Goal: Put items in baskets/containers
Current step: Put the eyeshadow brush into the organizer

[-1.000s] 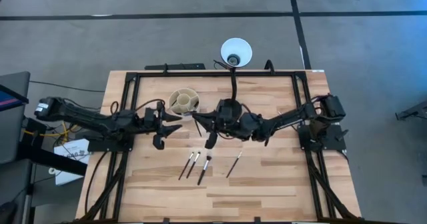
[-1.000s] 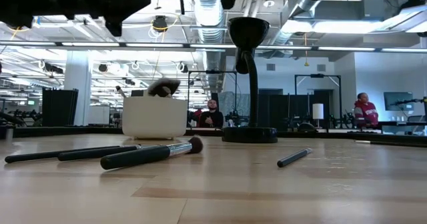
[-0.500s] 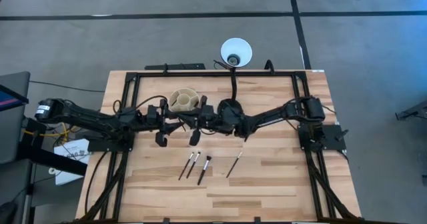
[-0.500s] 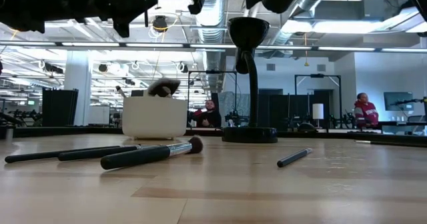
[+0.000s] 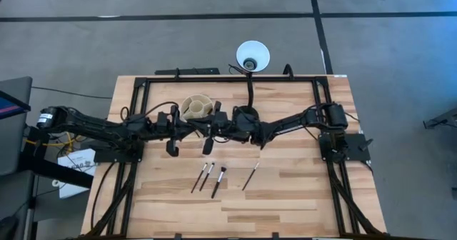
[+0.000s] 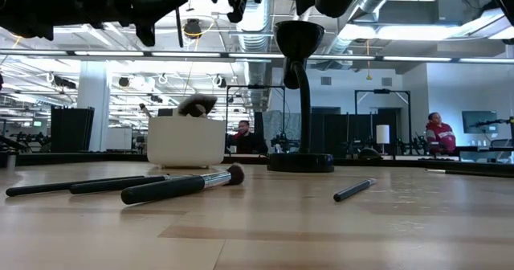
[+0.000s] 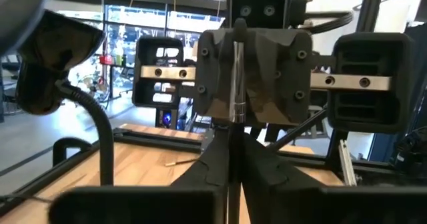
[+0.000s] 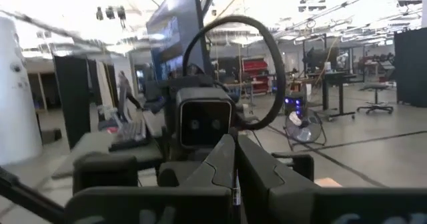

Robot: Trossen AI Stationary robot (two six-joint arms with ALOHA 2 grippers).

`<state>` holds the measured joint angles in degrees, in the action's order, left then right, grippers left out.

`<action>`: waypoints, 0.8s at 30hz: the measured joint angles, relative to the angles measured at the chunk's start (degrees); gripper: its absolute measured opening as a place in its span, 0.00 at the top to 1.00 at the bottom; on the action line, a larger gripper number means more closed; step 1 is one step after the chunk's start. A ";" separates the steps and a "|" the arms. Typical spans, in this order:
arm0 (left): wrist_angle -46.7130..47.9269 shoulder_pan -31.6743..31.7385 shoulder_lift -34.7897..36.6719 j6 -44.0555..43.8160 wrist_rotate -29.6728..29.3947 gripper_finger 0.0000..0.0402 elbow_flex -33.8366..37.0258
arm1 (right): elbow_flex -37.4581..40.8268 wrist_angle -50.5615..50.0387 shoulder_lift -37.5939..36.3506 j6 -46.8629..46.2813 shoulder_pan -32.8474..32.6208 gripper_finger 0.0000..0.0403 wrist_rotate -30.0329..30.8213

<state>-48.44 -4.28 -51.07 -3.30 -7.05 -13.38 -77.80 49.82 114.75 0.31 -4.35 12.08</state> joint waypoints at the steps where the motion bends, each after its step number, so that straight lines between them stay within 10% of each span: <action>1: 0.04 0.01 -0.04 0.03 -0.14 0.96 0.03 | -0.02 -0.47 -0.04 0.00 0.01 1.00 0.04; 9: 3.68 0.27 0.07 3.38 -2.66 0.96 -0.06 | 0.03 -4.64 -1.26 3.33 -0.52 0.87 1.62; 18: 4.70 6.23 0.40 14.34 -19.14 0.96 -0.07 | 0.00 -18.72 -9.22 9.80 -3.89 0.67 19.19; 24: 4.71 17.37 -1.81 10.08 -7.30 0.96 -0.06 | -0.02 -20.56 -9.71 9.80 -6.19 0.61 19.40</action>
<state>-43.73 13.09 -52.88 6.78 -14.35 -13.44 -77.82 29.26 105.04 10.11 -10.53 31.48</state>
